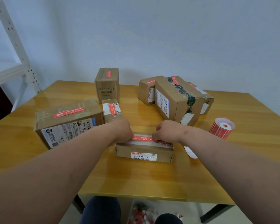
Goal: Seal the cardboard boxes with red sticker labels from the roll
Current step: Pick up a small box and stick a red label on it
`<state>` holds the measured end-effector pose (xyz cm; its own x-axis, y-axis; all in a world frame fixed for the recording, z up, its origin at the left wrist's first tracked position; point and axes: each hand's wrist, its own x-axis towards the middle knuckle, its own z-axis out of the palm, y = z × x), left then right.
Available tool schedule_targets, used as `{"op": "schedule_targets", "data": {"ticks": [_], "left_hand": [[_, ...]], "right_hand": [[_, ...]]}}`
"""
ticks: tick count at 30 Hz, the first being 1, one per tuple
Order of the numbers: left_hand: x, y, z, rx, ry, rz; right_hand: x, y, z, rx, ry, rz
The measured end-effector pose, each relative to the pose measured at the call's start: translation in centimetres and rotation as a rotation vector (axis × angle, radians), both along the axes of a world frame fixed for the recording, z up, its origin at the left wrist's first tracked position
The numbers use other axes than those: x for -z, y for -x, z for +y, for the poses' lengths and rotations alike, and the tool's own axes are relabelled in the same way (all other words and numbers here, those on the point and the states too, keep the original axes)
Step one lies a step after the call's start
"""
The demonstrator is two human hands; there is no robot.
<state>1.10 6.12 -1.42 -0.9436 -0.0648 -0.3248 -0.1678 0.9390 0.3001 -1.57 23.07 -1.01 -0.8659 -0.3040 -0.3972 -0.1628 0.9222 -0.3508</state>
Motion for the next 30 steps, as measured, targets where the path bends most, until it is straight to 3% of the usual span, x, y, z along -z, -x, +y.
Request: {"op": "schedule_targets", "data": {"ticks": [9, 14, 17, 22, 26, 30], "left_hand": [[0.2, -0.4, -0.3, -0.019, -0.071, 0.016], [0.7, -0.5, -1.1, -0.114, -0.302, 0.078], [0.9, -0.5, -0.8, -0.109, -0.352, 0.025], [1.7, -0.8, -0.2, -0.115, -0.265, -0.039], [1.8, -0.8, -0.1, -0.205, -0.433, -0.088], [1.5, -0.7, -0.8, -0.255, -0.579, -0.123]], "right_hand": [[-0.2, 0.5, 0.7, 0.117, -0.037, -0.061], [0.5, -0.1, 0.4, 0.196, 0.15, -0.193], [0.6, -0.1, -0.6, 0.262, 0.257, -0.208], [1.0, -0.8, -0.7, 0.303, 0.244, -0.294], [1.6, -0.5, -0.5, 0.295, 0.284, -0.249], [1.8, 0.0, 0.2, 0.318, 0.365, -0.339]]}}
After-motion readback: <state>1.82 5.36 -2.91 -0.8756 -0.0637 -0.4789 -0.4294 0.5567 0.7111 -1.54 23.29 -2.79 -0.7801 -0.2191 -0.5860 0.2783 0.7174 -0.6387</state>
